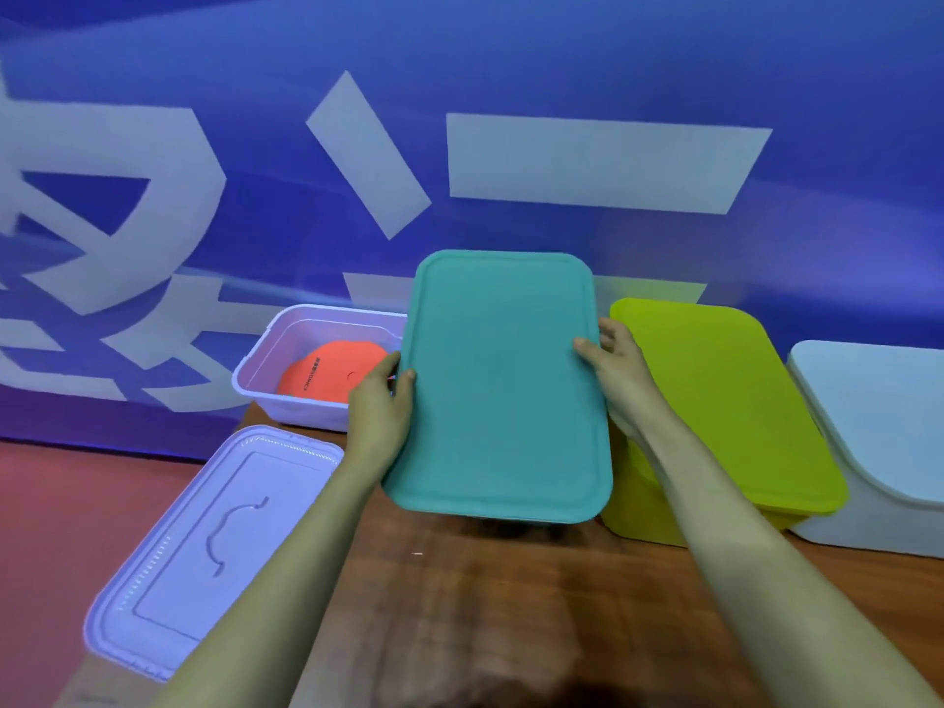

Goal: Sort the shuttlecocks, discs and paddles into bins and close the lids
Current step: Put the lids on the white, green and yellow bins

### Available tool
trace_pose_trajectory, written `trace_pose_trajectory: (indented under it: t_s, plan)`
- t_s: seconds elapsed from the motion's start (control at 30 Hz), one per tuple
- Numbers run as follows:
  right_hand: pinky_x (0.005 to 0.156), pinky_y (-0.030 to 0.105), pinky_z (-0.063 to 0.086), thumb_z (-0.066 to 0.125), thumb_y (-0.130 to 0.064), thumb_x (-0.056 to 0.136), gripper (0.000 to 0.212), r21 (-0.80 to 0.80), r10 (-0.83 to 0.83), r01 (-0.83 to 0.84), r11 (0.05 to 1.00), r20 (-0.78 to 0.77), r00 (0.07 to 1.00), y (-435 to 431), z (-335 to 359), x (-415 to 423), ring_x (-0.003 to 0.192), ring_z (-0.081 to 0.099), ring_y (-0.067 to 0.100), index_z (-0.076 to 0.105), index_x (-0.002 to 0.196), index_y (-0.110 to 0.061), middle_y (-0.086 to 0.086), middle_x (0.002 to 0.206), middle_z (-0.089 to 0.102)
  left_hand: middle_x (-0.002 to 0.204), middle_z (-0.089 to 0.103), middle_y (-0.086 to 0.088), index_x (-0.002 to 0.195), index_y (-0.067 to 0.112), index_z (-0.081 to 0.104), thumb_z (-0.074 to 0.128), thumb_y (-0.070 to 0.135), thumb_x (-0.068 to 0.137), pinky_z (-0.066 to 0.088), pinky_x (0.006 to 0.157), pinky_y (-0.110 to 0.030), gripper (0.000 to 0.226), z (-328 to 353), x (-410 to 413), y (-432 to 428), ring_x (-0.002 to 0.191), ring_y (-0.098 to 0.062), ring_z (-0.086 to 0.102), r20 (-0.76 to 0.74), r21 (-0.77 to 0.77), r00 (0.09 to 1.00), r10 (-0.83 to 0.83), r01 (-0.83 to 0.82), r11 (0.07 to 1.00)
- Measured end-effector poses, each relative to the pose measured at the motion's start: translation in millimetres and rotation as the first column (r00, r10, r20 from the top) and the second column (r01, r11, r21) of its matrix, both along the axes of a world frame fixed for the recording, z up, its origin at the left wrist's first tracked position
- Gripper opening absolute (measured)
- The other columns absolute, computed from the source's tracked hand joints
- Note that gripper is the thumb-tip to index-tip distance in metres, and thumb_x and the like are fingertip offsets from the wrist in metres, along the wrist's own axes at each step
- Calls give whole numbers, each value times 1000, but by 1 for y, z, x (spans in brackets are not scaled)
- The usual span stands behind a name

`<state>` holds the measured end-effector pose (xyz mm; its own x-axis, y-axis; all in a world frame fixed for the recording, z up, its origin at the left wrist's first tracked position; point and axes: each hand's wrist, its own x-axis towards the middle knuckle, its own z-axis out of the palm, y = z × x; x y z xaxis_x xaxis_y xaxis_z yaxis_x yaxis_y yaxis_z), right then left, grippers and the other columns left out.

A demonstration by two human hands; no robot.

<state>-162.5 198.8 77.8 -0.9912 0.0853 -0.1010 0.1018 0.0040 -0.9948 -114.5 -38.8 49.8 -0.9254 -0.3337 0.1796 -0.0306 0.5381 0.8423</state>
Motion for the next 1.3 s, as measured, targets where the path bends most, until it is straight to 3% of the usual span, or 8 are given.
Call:
trace_pose_trajectory:
  t_s: [0.17,0.5,0.63,0.77,0.9,1.07,1.17,1.3]
  plan:
    - [85,45,54,54,-15,92,31,50,-20,13,999,144,989,9,-9,-40,94,67,25,53,122,-12,7,114,66,113,56,8,129,12,53,53,14,92,35,82,-23,38,9,-41,8,99,-12,51,165,70,979,-120,110,992]
    - [85,46,54,55,-20,90,19,139,-136,112,984,179,974,3,-39,-80,94,65,25,59,108,-15,6,109,66,105,69,-4,106,12,63,59,1,73,52,87,-43,35,-30,-81,9,93,-24,65,336,311,932,-138,29,950]
    - [97,43,47,56,-19,90,36,193,-201,177,965,112,973,7,-51,-80,113,57,22,55,126,-12,4,128,58,105,70,-4,99,17,64,59,12,62,51,91,-47,37,-33,-87,6,100,-28,65,350,348,918,-185,56,936]
    - [102,38,44,56,-14,91,44,164,-264,242,956,122,957,12,-56,-82,119,53,22,49,133,-7,6,135,54,119,64,2,123,15,57,63,16,75,47,97,-44,48,-41,-92,8,107,-20,62,378,224,906,-194,114,968]
    - [106,36,37,54,-16,91,48,339,-206,154,928,124,971,9,-62,-81,127,45,24,43,137,-5,7,140,47,122,63,6,131,19,52,63,27,69,48,97,-42,63,-40,-92,9,108,-16,62,365,249,911,-195,106,963]
    - [99,32,38,51,-12,93,47,404,-119,59,913,123,985,8,-62,-86,126,45,27,39,138,-3,10,140,45,121,63,-3,128,13,52,62,-8,81,49,95,-43,52,-39,-93,4,107,-25,62,336,522,917,-216,10,853]
    - [111,32,25,46,-17,97,58,563,-38,-58,824,158,987,6,-67,-89,139,28,27,21,147,-5,11,154,23,120,64,-2,120,19,55,58,-9,84,49,94,-43,45,-43,-92,4,104,-26,64,315,555,916,-248,35,831]
    - [117,35,12,33,-28,101,59,835,10,-142,531,162,987,-6,-78,-83,146,0,27,9,150,-6,12,158,-6,115,68,4,117,31,59,53,2,88,49,94,-47,42,-50,-88,4,103,-22,66,306,513,910,-279,89,854]
